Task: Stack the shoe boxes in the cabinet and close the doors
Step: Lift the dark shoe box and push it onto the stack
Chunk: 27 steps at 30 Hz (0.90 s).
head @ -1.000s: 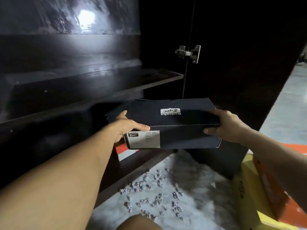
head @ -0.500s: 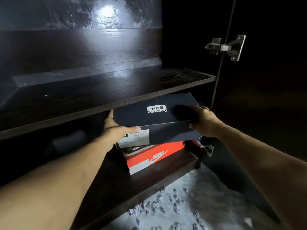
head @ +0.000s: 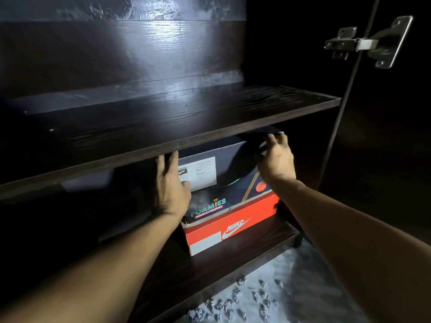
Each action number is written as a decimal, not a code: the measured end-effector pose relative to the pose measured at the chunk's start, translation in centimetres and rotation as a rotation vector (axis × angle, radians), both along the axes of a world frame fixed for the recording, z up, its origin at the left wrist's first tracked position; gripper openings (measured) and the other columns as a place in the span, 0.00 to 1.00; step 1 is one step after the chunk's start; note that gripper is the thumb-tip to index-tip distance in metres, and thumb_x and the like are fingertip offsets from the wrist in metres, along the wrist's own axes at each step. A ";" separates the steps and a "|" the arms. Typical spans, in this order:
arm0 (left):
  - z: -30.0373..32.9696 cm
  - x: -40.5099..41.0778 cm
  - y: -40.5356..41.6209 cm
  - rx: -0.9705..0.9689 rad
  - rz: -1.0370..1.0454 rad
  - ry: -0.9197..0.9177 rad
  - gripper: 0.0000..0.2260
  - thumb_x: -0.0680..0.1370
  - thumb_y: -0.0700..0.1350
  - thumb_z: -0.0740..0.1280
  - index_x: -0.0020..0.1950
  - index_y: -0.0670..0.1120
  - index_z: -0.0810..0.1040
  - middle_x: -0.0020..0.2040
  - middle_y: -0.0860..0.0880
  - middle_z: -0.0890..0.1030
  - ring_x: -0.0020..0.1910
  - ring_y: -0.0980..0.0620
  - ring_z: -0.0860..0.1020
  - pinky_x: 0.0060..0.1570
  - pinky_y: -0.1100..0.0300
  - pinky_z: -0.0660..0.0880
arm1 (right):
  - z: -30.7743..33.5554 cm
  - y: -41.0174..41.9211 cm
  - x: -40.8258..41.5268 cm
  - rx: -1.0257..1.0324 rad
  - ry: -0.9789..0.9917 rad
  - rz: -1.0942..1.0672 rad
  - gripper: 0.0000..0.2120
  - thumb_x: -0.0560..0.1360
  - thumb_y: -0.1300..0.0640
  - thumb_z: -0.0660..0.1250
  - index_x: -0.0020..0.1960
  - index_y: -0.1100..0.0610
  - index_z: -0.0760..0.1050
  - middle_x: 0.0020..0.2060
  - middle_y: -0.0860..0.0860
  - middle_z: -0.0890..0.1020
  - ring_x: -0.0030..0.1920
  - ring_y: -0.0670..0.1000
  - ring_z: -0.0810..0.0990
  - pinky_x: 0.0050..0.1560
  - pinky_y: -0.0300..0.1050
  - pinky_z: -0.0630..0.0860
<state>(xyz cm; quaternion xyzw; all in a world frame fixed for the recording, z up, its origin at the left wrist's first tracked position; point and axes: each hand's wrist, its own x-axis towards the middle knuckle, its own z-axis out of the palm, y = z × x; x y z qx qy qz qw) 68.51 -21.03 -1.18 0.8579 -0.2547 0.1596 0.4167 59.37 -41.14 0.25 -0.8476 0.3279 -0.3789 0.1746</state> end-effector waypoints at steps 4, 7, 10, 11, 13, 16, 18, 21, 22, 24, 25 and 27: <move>-0.3 0.7 -0.1 -0.011 -0.034 -0.006 0.40 0.71 0.28 0.71 0.78 0.46 0.59 0.79 0.43 0.55 0.77 0.43 0.59 0.71 0.65 0.53 | -1.0 -1.0 0.6 0.033 0.104 0.116 0.33 0.73 0.61 0.67 0.76 0.49 0.61 0.74 0.56 0.63 0.62 0.63 0.76 0.63 0.54 0.73; -0.2 1.5 -0.3 -0.002 -0.038 0.017 0.39 0.70 0.29 0.72 0.77 0.46 0.61 0.79 0.43 0.57 0.76 0.44 0.61 0.70 0.67 0.52 | -0.8 -1.3 0.6 0.042 0.194 0.115 0.38 0.73 0.62 0.66 0.78 0.47 0.55 0.78 0.54 0.56 0.66 0.63 0.73 0.65 0.56 0.72; 0.3 1.9 -0.4 0.062 -0.016 -0.011 0.39 0.71 0.30 0.73 0.78 0.47 0.61 0.79 0.45 0.57 0.75 0.43 0.62 0.71 0.59 0.59 | 0.0 -1.6 0.4 0.059 0.331 0.119 0.41 0.75 0.62 0.66 0.79 0.45 0.48 0.79 0.50 0.50 0.71 0.62 0.69 0.67 0.53 0.70; 0.5 1.8 -0.4 0.097 -0.002 -0.015 0.39 0.72 0.31 0.72 0.78 0.48 0.60 0.79 0.45 0.56 0.75 0.42 0.62 0.71 0.56 0.61 | 0.4 -1.7 0.1 0.058 0.369 0.131 0.42 0.75 0.62 0.66 0.79 0.44 0.46 0.79 0.49 0.49 0.71 0.61 0.68 0.67 0.52 0.69; 0.9 1.5 -0.4 0.162 0.014 -0.003 0.40 0.72 0.33 0.72 0.79 0.49 0.56 0.80 0.46 0.54 0.75 0.41 0.62 0.69 0.53 0.64 | 1.2 -1.6 -0.6 0.069 0.411 0.167 0.41 0.76 0.59 0.67 0.79 0.45 0.46 0.79 0.50 0.50 0.73 0.60 0.65 0.69 0.50 0.67; 1.0 0.3 -0.3 0.272 0.081 -0.011 0.43 0.71 0.39 0.75 0.79 0.46 0.53 0.80 0.43 0.52 0.73 0.37 0.63 0.70 0.47 0.62 | 2.4 -1.0 -3.0 0.109 0.427 0.183 0.36 0.76 0.57 0.67 0.78 0.49 0.53 0.74 0.57 0.65 0.69 0.60 0.70 0.66 0.51 0.70; 0.9 -1.1 -0.4 0.350 0.139 -0.046 0.45 0.70 0.44 0.76 0.79 0.43 0.51 0.79 0.39 0.51 0.76 0.37 0.56 0.74 0.43 0.48 | 3.2 -0.5 -5.3 0.105 0.448 0.167 0.32 0.75 0.57 0.68 0.76 0.49 0.60 0.65 0.59 0.75 0.61 0.60 0.76 0.59 0.50 0.75; 0.9 -4.3 -0.8 0.424 0.133 -0.047 0.47 0.69 0.49 0.76 0.79 0.42 0.52 0.79 0.38 0.49 0.77 0.37 0.51 0.74 0.41 0.42 | 4.5 0.3 -9.8 0.129 0.502 0.125 0.31 0.73 0.54 0.70 0.74 0.50 0.64 0.63 0.57 0.76 0.60 0.58 0.77 0.56 0.48 0.76; 1.1 -5.7 -1.1 0.433 0.116 -0.033 0.44 0.68 0.49 0.76 0.77 0.43 0.55 0.79 0.39 0.51 0.76 0.37 0.54 0.74 0.41 0.46 | 4.9 0.6 -11.5 0.146 0.515 0.112 0.31 0.73 0.53 0.71 0.74 0.50 0.65 0.63 0.57 0.76 0.61 0.58 0.77 0.57 0.47 0.76; 1.4 -8.6 -2.2 0.436 0.024 0.010 0.32 0.68 0.49 0.74 0.69 0.44 0.68 0.75 0.40 0.61 0.72 0.38 0.61 0.70 0.43 0.60 | 5.7 1.3 -15.5 0.168 0.518 0.078 0.31 0.72 0.52 0.72 0.73 0.49 0.66 0.64 0.56 0.76 0.62 0.56 0.77 0.56 0.43 0.73; 1.6 -10.1 -2.9 0.439 -0.059 0.043 0.25 0.67 0.49 0.74 0.61 0.45 0.73 0.70 0.41 0.69 0.67 0.39 0.68 0.64 0.47 0.67 | 6.2 1.7 -17.8 0.171 0.517 0.059 0.31 0.71 0.51 0.72 0.72 0.49 0.67 0.64 0.55 0.76 0.62 0.56 0.77 0.56 0.41 0.72; 2.6 -14.0 -4.2 0.465 -0.321 0.143 0.17 0.67 0.49 0.75 0.49 0.47 0.73 0.54 0.43 0.78 0.54 0.42 0.76 0.45 0.56 0.73 | 7.0 2.6 -22.7 0.177 0.549 0.021 0.29 0.72 0.50 0.71 0.72 0.50 0.69 0.64 0.54 0.76 0.62 0.55 0.76 0.55 0.40 0.71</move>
